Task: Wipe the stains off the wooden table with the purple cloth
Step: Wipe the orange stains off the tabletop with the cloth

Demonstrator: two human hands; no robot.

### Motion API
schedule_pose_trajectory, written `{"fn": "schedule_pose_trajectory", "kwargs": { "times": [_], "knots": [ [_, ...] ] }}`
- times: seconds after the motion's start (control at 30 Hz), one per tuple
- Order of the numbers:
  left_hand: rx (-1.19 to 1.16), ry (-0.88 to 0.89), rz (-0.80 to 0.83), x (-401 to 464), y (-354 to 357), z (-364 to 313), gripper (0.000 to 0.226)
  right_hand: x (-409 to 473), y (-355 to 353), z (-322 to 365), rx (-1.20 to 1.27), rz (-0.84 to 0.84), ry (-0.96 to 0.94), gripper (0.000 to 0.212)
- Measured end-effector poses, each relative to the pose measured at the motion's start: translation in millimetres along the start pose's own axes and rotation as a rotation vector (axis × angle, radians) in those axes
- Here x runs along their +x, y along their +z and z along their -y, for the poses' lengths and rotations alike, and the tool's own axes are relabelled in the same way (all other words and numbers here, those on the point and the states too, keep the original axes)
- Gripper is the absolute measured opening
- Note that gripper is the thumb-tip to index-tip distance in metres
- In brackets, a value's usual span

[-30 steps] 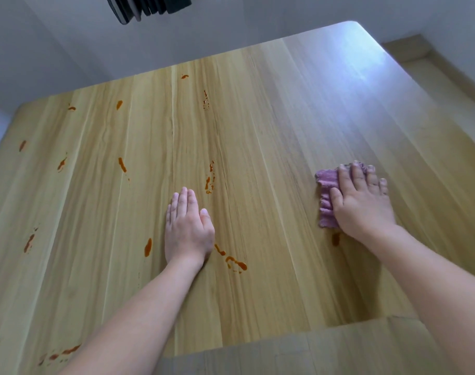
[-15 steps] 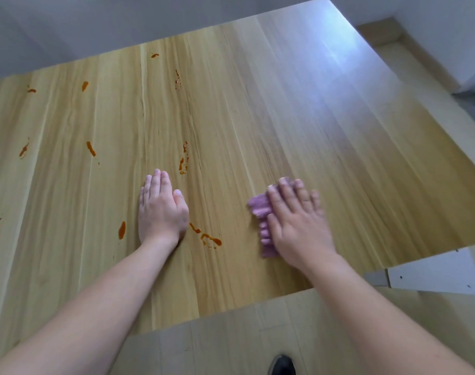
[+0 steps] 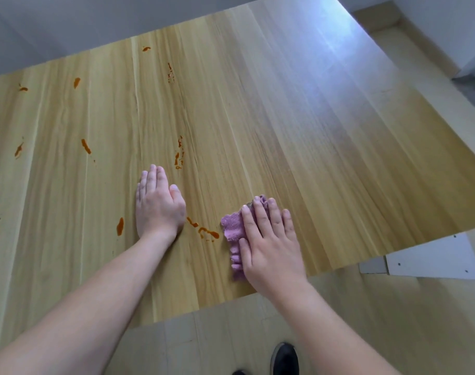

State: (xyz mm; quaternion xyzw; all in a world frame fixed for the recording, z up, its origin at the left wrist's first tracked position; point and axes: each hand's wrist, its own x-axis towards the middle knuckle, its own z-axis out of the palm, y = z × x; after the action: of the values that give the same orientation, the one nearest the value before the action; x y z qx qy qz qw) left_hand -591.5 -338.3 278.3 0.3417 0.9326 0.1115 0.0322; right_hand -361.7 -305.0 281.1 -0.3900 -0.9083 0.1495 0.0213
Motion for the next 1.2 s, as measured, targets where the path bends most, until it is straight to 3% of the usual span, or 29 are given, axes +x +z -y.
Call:
{"fn": "schedule_pose_trajectory", "kwargs": {
  "times": [0.07, 0.2, 0.33, 0.57, 0.9, 1.03, 1.2],
  "knots": [
    [-0.003, -0.001, 0.003, 0, -1, -1, 0.057, 6, -6, -28, -0.046, 0.017, -0.033, 0.059],
    [-0.011, -0.011, 0.006, -1, -2, 0, 0.057, 22, -24, -83, -0.098, -0.002, 0.225, 0.066],
    [-0.014, -0.012, 0.002, 0, 0, 0, 0.057, 30, -22, -72, -0.101, -0.039, 0.346, 0.069],
    [-0.043, -0.006, 0.02, -1, -2, 2, 0.058, 22, 2, -3, -0.089, -0.043, 0.215, 0.068],
    [-0.432, 0.051, 0.118, 15, -32, 29, 0.051, 52, 20, 75, -0.081, -0.017, 0.142, 0.069],
    [-0.374, 0.075, 0.092, 30, -51, 67, 0.05, 59, 34, 125, -0.051, -0.01, 0.051, 0.065],
    [-0.193, -0.045, 0.043, 42, -57, 138, 0.051, 57, 51, 185, -0.015, 0.015, -0.066, 0.064]
  ]
}}
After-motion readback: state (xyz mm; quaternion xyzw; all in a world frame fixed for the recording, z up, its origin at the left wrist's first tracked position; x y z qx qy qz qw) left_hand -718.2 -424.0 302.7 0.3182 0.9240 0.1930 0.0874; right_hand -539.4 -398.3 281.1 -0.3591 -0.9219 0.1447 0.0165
